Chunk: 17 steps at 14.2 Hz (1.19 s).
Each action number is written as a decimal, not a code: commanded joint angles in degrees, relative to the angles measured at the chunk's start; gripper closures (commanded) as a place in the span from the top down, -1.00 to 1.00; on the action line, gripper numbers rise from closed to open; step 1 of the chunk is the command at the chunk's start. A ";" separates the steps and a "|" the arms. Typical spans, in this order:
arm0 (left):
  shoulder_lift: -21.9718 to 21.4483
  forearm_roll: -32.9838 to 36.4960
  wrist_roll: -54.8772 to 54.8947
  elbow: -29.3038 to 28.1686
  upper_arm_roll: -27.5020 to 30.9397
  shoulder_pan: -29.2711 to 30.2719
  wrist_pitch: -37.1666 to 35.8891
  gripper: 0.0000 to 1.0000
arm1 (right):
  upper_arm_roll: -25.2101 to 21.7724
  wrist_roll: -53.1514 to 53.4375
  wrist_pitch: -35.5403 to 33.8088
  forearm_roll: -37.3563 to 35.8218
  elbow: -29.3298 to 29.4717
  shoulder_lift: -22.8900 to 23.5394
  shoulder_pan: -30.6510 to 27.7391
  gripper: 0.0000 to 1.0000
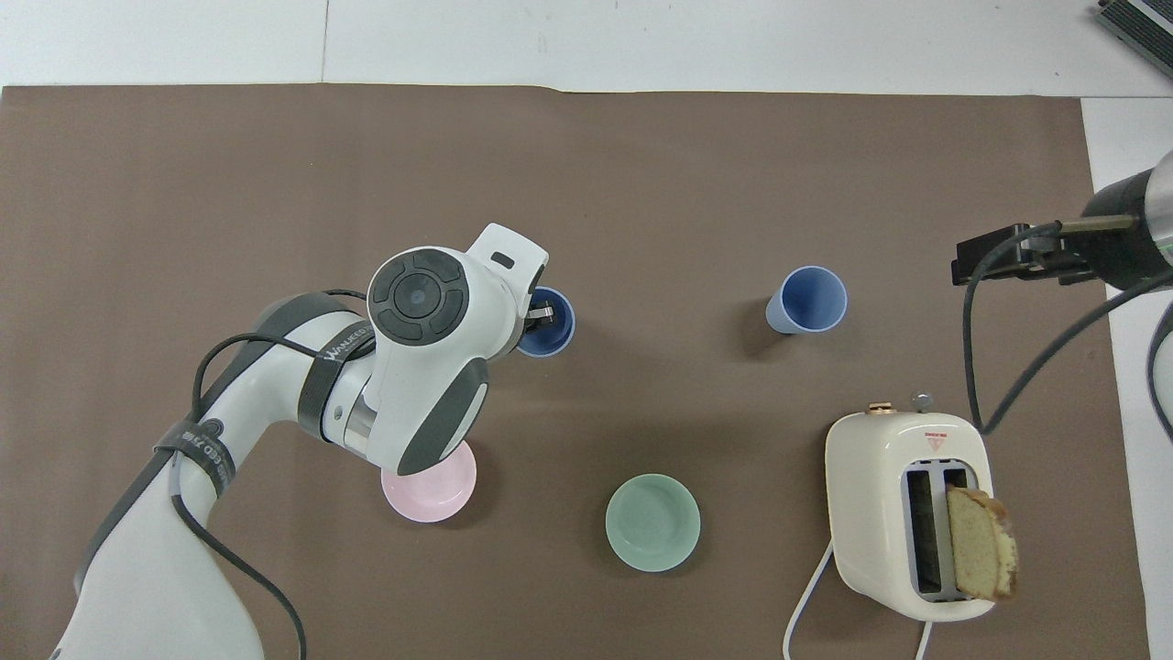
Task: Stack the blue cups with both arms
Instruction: 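Carry the blue cup with the left gripper and set it mid-table, then open and withdraw the left gripper while the right gripper reaches the other cup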
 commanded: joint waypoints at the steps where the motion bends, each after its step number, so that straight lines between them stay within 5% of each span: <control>1: 0.16 -0.75 0.44 -0.31 0.91 -0.78 1.01 -0.68 | 0.04 -1.75 -0.12 1.15 -1.14 -1.10 -0.79 1.00; 7: 0.07 -0.75 0.26 -0.84 1.00 -0.25 1.63 -0.02 | 0.04 -1.84 -0.38 1.15 -1.14 -1.10 -0.79 1.00; 8: 0.07 -0.75 -0.09 -0.41 1.08 -0.25 0.85 0.27 | -0.04 -2.10 -0.56 1.15 -1.23 -1.10 -1.05 1.00; 9: 0.07 -0.66 0.08 0.03 1.17 -0.08 0.06 0.88 | -0.04 -2.10 -0.65 1.15 -1.14 -1.10 -1.58 1.00; 10: -0.01 -0.49 0.08 1.17 1.43 0.19 -1.00 1.00 | 0.04 -2.10 -0.39 1.24 -1.14 -1.10 -1.58 1.00; 17: -5.80 0.13 6.56 5.14 1.79 6.86 -10.57 1.00 | 0.13 -2.28 6.72 1.15 -7.63 -2.33 -1.50 1.00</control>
